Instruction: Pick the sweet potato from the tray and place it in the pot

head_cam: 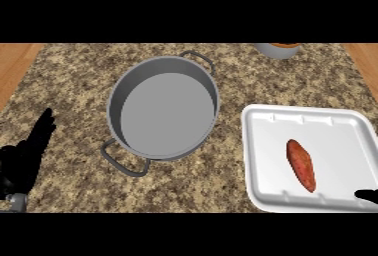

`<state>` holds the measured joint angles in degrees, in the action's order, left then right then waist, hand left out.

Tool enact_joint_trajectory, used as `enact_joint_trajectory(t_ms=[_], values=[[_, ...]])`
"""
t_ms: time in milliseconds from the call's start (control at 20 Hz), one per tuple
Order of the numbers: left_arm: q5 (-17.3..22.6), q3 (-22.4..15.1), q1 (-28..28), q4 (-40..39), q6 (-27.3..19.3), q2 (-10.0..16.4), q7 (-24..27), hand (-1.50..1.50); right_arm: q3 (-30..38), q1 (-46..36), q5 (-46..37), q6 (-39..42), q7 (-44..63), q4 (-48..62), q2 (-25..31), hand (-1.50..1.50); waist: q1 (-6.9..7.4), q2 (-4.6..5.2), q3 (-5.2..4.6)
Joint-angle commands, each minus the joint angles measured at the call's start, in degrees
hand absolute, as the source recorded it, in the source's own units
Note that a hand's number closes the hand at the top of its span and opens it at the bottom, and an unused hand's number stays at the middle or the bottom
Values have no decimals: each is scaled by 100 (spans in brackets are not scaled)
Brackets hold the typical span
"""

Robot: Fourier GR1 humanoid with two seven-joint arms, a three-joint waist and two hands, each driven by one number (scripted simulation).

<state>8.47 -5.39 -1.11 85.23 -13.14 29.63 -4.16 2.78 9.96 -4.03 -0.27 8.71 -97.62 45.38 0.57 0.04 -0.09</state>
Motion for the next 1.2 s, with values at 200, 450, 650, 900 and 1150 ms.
enact_joint_trajectory(t_ms=[200, 450, 650, 900, 1150], values=[[-219, -127, 147, 239, -109, -116, -220, 0, -965, -1080, -64, 1661, 1954, 94, 728, -150, 132, 23, 1], [-151, -42, 245, 188, -13, -196, -343, 0, -1550, -1994, 243, 2591, 2798, 504, 334, -150, 102, 18, 7], [-276, 141, -191, 19, 63, -258, 112, 0, -1757, -2209, 106, 2751, 3190, 710, -292, -150, 26, 1, 8], [-314, 235, -240, 224, 271, -330, -23, 0, -1820, -3025, -85, 3254, 3795, 1181, -784, -150, 12, 0, 7], [-497, 460, -173, 169, 306, -448, -171, 0, -1793, -2654, -949, 3207, 3171, 1674, -1021, -150, -26, -2, 10]])
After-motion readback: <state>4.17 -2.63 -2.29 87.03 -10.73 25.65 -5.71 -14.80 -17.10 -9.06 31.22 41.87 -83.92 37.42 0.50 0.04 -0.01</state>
